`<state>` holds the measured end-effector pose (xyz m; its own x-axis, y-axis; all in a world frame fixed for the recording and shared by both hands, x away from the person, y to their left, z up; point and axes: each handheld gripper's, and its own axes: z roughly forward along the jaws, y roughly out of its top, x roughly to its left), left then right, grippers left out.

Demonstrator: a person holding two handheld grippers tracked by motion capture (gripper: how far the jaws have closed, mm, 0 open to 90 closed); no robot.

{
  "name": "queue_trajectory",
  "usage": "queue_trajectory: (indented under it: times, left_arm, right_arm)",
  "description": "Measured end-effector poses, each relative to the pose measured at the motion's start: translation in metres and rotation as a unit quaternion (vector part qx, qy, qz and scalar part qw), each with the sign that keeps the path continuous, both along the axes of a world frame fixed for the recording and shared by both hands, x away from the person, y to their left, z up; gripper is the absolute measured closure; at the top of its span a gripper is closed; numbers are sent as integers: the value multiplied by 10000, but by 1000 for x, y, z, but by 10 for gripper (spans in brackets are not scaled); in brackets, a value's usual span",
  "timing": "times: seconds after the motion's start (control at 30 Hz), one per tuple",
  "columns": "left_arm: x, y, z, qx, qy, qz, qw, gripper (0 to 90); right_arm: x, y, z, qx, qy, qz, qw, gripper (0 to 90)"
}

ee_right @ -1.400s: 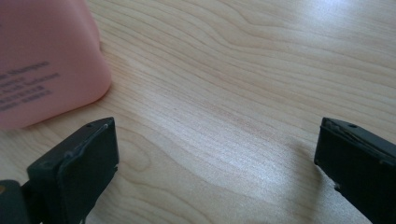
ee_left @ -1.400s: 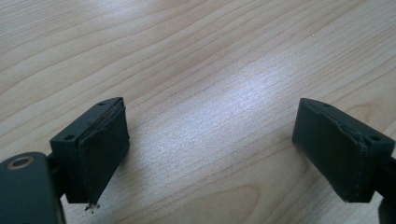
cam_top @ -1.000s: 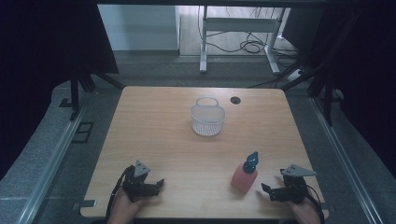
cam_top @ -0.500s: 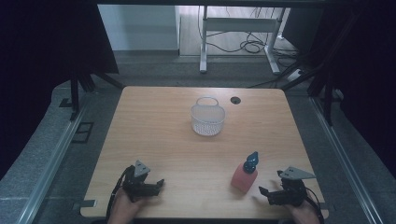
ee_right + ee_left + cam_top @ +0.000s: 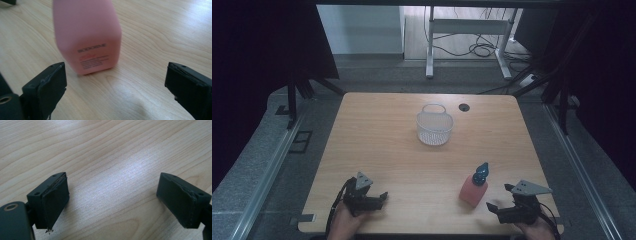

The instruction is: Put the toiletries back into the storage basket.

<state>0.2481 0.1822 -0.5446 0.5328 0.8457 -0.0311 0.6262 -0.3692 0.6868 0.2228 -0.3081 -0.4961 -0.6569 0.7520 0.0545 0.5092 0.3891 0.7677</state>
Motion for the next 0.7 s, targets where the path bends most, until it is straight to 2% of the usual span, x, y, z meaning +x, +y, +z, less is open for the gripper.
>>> queue_trajectory:
  times: [0.23,0.37,0.43,0.7]
  left_arm:
    - [0,0,0,1,1,-1,10000,104]
    - [0,0,0,0,0,0,10000,105]
    - [0,0,0,1,1,-1,10000,105]
    - [0,0,0,3,1,-1,10000,105]
  right_arm:
    - [-1,2,6,23,23,82,10000,69]
    - [0,5,15,276,22,187,9994,93]
    - [0,6,17,305,17,212,9993,96]
    - [2,12,25,244,-39,375,9990,122]
